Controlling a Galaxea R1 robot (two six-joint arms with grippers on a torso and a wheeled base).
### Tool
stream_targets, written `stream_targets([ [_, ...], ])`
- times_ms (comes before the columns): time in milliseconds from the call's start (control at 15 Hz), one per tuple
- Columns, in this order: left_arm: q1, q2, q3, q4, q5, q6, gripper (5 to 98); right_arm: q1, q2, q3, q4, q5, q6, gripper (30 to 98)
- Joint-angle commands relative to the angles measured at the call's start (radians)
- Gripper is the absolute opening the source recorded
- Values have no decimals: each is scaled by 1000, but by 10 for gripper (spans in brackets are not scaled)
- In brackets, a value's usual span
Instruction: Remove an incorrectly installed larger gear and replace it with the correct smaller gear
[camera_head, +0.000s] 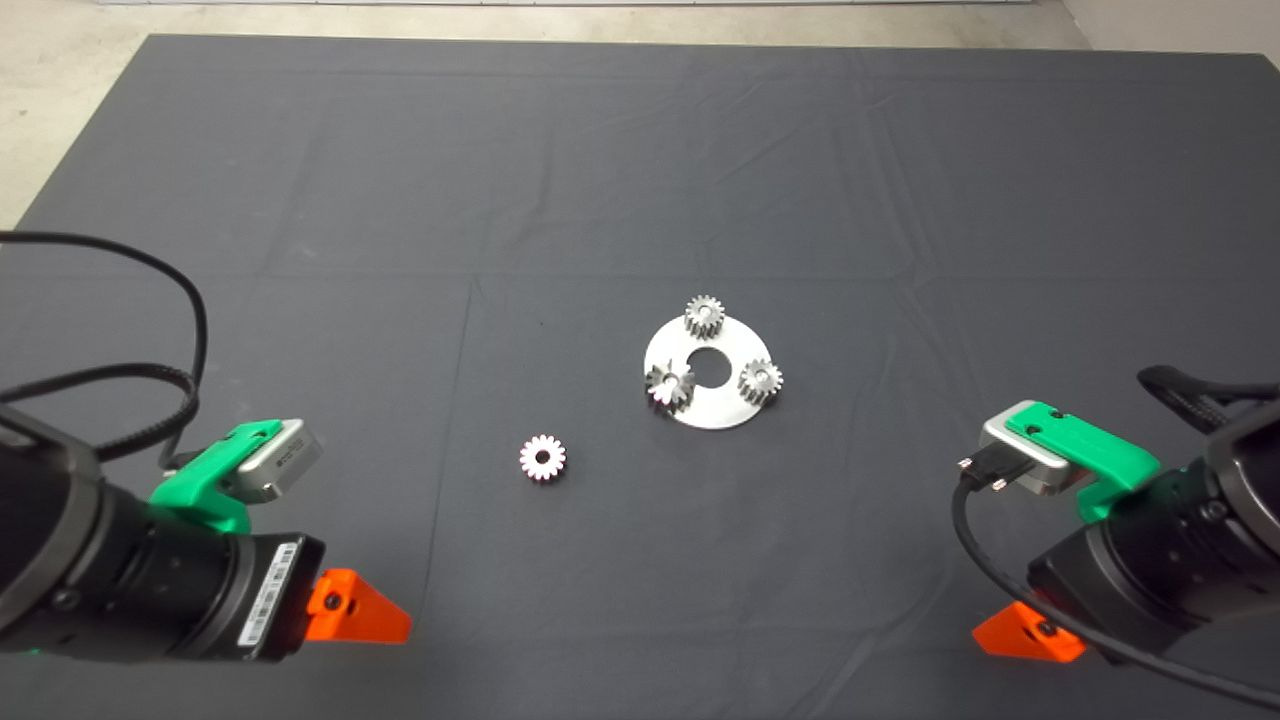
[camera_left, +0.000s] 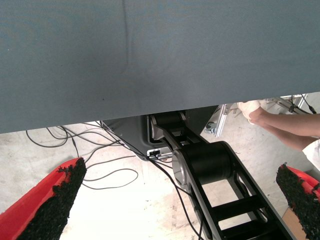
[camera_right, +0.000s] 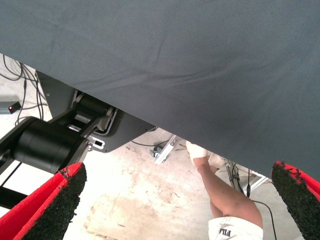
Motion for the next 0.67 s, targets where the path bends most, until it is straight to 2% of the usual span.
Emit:
stream_targets([
  [0,-8,0,14,-5,2,-3,981,21,-9,1,30,-33,4,977],
  [133,-8,0,14,-5,2,-3,981,21,-9,1,32,-33,4,977],
  [333,-8,-7,15,-5,3,5,981,21,-51,1,30,-40,4,977],
  [600,-8,-3,12,-5,2,5,981,21,-44,1,32,-42,4,977],
])
